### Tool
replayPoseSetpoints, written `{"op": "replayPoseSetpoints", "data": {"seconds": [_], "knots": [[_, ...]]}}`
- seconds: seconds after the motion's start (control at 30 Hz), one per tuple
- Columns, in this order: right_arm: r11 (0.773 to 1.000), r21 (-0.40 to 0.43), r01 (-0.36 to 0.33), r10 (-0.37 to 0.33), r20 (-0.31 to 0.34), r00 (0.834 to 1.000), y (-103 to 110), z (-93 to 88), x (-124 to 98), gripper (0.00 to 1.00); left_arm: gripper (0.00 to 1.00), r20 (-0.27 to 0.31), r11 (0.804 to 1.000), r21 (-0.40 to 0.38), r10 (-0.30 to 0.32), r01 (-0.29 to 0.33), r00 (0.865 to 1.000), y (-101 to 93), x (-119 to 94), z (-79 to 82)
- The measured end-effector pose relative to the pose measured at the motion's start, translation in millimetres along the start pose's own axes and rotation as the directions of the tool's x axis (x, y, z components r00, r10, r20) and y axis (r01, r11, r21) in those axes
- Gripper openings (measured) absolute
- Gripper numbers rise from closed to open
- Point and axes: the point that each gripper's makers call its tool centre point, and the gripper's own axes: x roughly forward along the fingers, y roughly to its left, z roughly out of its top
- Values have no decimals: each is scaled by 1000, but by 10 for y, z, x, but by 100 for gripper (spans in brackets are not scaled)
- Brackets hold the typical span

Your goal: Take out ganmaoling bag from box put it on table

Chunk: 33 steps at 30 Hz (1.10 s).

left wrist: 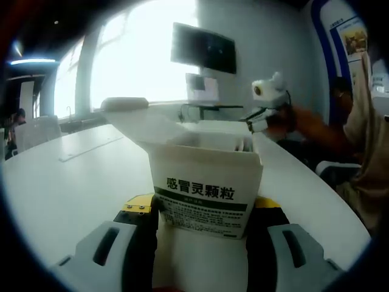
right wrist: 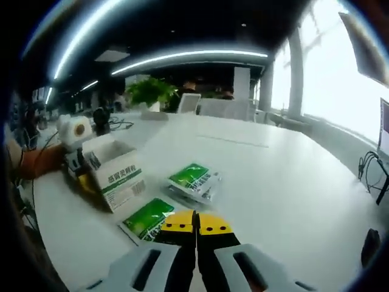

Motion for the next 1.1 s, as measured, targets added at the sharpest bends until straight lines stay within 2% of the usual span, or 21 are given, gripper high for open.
{"op": "replayPoseSetpoints", "data": {"seconds": [0.47, 0.73, 0.93, 1.0, 1.1], "knots": [[999, -37, 4, 1, 112, 994, -133, -64, -32, 0, 49, -2, 1000, 1, 0, 0, 1000, 0, -2, -1], [1000, 23, 12, -16, 181, 983, -167, -134, -66, 0, 49, -4, 1000, 1, 1, -1, 1000, -3, -6, -8], [998, 61, 6, -18, 200, 980, -174, -158, -80, 0, 49, -6, 1000, 2, 1, -1, 1000, -6, -8, -10], [999, 46, 17, -26, 211, 977, -158, -149, -90, 0, 49, -6, 1000, 2, 1, -1, 1000, -6, -9, -11], [1000, 3, 2, -3, 207, 978, -85, -153, -83, 0, 49, -7, 1000, 4, 1, -1, 1000, -5, -10, -13]]}}
